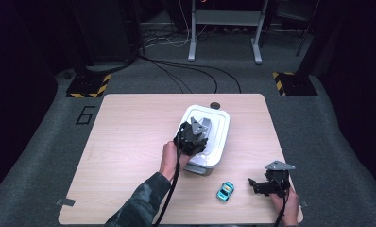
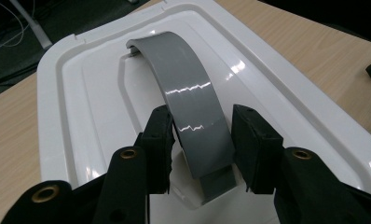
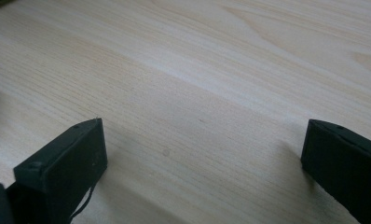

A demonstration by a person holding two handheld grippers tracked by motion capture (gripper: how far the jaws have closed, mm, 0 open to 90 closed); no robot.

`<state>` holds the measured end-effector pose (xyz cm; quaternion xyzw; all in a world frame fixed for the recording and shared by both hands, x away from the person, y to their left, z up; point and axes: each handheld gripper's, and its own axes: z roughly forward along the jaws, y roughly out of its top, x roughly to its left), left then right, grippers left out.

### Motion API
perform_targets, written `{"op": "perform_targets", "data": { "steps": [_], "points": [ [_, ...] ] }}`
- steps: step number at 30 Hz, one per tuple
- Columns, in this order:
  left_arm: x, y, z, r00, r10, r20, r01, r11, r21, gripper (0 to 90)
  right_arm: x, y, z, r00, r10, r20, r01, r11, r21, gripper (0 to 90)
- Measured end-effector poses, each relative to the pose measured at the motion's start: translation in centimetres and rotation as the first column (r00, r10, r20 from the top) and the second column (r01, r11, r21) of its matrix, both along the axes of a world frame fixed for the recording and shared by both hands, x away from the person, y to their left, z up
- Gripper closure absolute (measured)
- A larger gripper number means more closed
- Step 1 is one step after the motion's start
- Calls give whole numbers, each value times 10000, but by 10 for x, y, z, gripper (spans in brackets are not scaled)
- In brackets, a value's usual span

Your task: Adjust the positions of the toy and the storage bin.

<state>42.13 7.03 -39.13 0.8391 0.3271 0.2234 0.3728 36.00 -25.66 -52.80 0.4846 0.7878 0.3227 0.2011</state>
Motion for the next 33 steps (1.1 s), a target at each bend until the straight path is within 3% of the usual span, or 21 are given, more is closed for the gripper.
{"op": "perform_targets", "data": {
  "steps": [10,15,23,31,33],
  "points": [
    [-3,19,-2,9997,-217,-136,212,9993,-306,627,0,0,0,10000,-20,-1,20,10000,-4,0],
    [-5,29,-1,9991,-373,-179,369,9991,-212,635,0,0,0,10000,-21,-6,21,10000,11,0],
    [-12,46,-3,9989,-396,-254,382,9979,-529,646,0,0,0,10000,-24,8,24,10000,-15,0],
    [-20,65,-2,9985,-440,-331,424,9979,-483,648,0,0,0,10000,-66,-21,66,10000,1,0],
    [-20,65,-2,9987,-315,-389,303,9990,-317,592,0,0,0,10000,-45,-12,45,10000,4,0]
  ]
}}
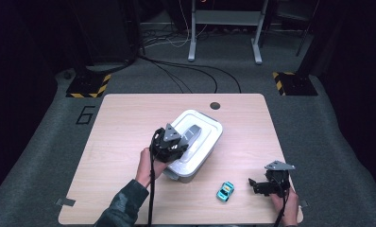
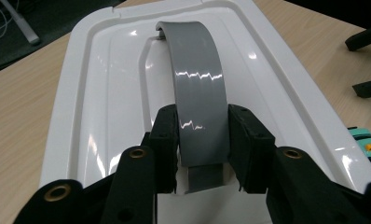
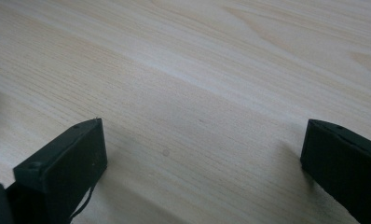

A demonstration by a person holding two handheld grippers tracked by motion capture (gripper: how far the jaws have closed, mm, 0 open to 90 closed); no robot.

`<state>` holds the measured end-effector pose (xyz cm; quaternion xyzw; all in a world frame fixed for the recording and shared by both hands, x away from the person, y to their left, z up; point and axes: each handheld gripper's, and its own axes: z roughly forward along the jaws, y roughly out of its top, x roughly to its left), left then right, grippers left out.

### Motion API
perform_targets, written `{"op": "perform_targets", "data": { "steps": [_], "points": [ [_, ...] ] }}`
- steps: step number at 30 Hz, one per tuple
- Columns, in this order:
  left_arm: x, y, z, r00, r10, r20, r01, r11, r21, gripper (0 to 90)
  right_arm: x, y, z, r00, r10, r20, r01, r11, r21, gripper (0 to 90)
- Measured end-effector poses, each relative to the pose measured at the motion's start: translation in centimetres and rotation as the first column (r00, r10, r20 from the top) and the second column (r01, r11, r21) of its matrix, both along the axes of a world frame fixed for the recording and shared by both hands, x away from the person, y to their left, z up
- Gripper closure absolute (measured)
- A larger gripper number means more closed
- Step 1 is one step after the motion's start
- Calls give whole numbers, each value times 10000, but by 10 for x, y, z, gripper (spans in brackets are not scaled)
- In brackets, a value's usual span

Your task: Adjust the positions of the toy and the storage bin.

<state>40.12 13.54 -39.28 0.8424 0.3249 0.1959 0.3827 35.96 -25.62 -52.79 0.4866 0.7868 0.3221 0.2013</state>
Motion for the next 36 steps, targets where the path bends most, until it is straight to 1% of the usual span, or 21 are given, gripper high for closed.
{"op": "perform_targets", "data": {
  "steps": [2,3,5,7,8,9,10,11,15,16,18,20,21,22,23,24,27,29,32,34,36],
  "points": [
    [2,-1,1,9999,163,-24,-163,9999,41,436,0,0,0,10000,18,9,-18,10000,-15,0],
    [3,-3,2,9997,249,-35,-249,9997,-18,377,0,0,0,10000,10,12,-10,10000,-8,0],
    [5,-5,3,9995,293,-71,-293,9996,11,290,0,0,0,10000,15,15,-14,10000,-12,0],
    [8,-11,4,9991,398,-135,-399,9992,-62,173,0,0,0,10000,-2,2,2,10000,1,0],
    [9,-13,4,9990,425,-161,-427,9990,-138,131,0,0,0,10000,1,1,-1,10000,0,0],
    [11,-16,4,9989,431,-156,-432,9990,-63,117,0,0,0,10000,12,5,-12,10000,-8,0],
    [13,-19,5,9986,491,-187,-490,9988,38,59,0,0,0,10000,10,12,-10,10000,-7,0],
    [14,-21,5,9987,473,-194,-473,9989,0,18,0,0,0,10000,15,10,-15,10000,-10,0],
    [21,-30,8,9981,596,-134,-596,9982,9,0,0,0,0,10000,16,11,-16,10000,-7,0],
    [23,-33,9,9979,636,-124,-635,9980,75,10,0,0,0,10000,23,10,-23,10000,-10,0],
    [25,-35,10,9979,640,0,-640,9979,82,103,0,0,0,10000,17,9,-17,10000,-6,0],
    [26,-39,11,9974,684,224,-688,9975,181,246,0,0,0,10000,14,14,-14,10000,-26,0],
    [25,-40,11,9971,710,285,-716,9972,207,342,0,0,0,10000,25,6,-25,10000,-11,0],
    [26,-40,11,9966,741,349,-749,9969,230,398,0,0,0,10000,23,8,-23,10000,-11,0],
    [26,-41,10,9966,738,352,-747,9969,250,420,0,0,0,10000,24,6,-24,10000,-10,0],
    [26,-41,9,9964,757,393,-768,9967,268,478,0,0,0,10000,25,8,-25,10000,-11,0],
    [27,-40,9,9960,752,474,-762,9969,198,602,0,0,0,10000,27,5,-27,10000,-10,0],
    [27,-40,9,9961,712,513,-722,9972,186,633,0,0,0,10000,30,7,-30,10000,-12,0],
    [25,-38,7,9961,599,653,-612,9980,183,641,0,0,0,10000,33,7,-33,10000,-13,0],
    [24,-37,8,9970,432,640,-450,9986,269,653,0,0,0,10000,24,12,-24,10000,-25,0],
    [23,-36,8,9976,324,608,-338,9992,225,662,0,0,0,10000,40,11,-40,10000,-18,0]
  ]
}}
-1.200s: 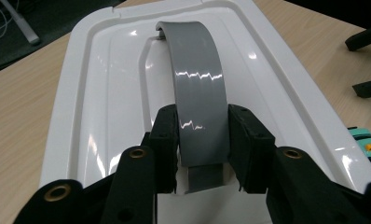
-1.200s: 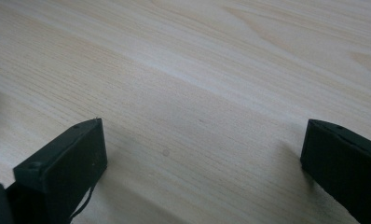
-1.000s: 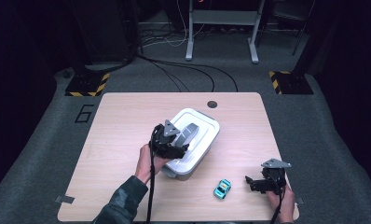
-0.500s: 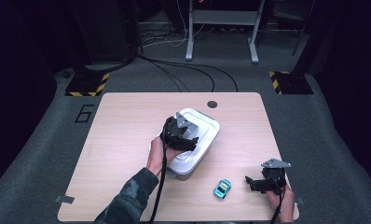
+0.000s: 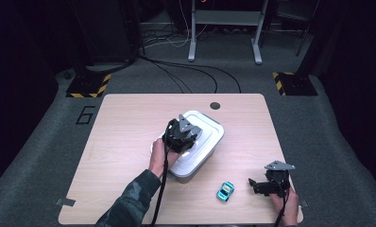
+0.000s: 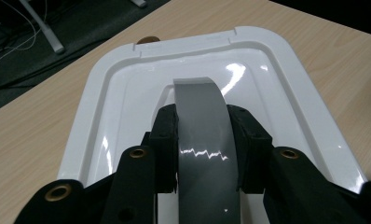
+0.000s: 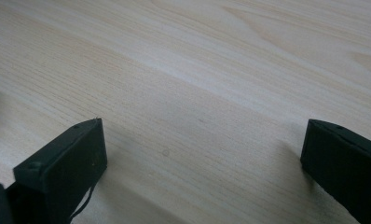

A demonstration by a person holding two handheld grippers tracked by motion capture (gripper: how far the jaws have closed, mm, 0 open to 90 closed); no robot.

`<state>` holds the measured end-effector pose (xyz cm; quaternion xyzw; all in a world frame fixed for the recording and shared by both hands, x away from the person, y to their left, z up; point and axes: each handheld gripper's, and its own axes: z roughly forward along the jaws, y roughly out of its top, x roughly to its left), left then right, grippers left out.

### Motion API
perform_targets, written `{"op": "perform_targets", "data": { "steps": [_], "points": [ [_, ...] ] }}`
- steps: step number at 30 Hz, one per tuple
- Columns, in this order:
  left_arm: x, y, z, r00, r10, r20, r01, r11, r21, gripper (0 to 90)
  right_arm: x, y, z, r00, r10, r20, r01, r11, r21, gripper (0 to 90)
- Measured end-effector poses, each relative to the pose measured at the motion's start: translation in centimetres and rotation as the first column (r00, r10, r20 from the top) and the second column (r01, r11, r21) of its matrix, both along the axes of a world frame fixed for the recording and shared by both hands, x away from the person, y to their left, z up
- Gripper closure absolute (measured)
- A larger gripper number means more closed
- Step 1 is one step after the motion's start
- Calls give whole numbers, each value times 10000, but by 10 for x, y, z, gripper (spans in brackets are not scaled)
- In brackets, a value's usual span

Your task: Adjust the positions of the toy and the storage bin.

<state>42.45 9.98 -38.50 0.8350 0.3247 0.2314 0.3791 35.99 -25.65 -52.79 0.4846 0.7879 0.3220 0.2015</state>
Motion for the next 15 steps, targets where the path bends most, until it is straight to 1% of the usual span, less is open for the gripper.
{"op": "perform_targets", "data": {
  "steps": [10,12,15],
  "points": [
    [-2,5,0,9995,-303,-96,302,9995,-121,667,0,0,0,10000,-12,-3,12,10000,6,0],
    [-3,6,0,9993,-334,-147,330,9991,-280,667,0,0,0,10000,-10,-1,10,10000,5,0],
    [-3,7,0,9990,-400,-173,395,9988,-291,667,0,0,0,10000,-15,-2,15,10000,8,0]
  ]
}}
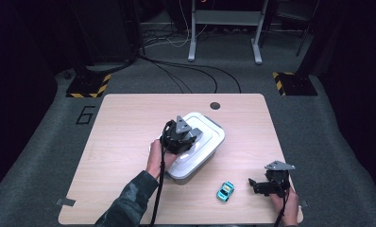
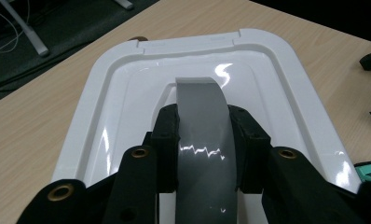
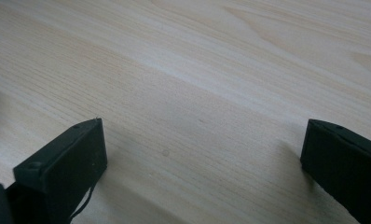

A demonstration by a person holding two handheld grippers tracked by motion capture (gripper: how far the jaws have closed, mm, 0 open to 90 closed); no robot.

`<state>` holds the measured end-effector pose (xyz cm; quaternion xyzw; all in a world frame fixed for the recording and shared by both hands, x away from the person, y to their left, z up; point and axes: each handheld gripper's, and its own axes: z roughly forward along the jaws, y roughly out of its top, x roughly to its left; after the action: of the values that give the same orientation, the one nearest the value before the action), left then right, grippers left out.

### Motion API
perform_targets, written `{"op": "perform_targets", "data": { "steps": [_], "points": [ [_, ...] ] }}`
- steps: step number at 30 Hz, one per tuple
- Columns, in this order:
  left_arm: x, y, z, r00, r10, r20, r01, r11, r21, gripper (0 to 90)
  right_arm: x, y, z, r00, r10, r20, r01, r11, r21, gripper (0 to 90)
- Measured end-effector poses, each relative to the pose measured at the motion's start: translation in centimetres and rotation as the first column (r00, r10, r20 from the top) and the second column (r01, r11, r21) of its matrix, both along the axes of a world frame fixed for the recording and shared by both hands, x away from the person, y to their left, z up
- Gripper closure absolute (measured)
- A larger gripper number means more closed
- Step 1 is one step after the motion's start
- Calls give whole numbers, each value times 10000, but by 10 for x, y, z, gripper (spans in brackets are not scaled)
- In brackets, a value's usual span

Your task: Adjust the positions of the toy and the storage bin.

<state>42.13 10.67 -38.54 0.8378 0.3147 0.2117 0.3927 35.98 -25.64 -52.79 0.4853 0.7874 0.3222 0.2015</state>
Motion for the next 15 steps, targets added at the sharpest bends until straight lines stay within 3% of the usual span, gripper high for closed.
{"op": "perform_targets", "data": {
  "steps": [15],
  "points": [
    [-5,6,1,9991,-350,-226,346,9992,-190,667,0,1,0,10000,-68,-39,68,10000,36,0]
  ]
}}
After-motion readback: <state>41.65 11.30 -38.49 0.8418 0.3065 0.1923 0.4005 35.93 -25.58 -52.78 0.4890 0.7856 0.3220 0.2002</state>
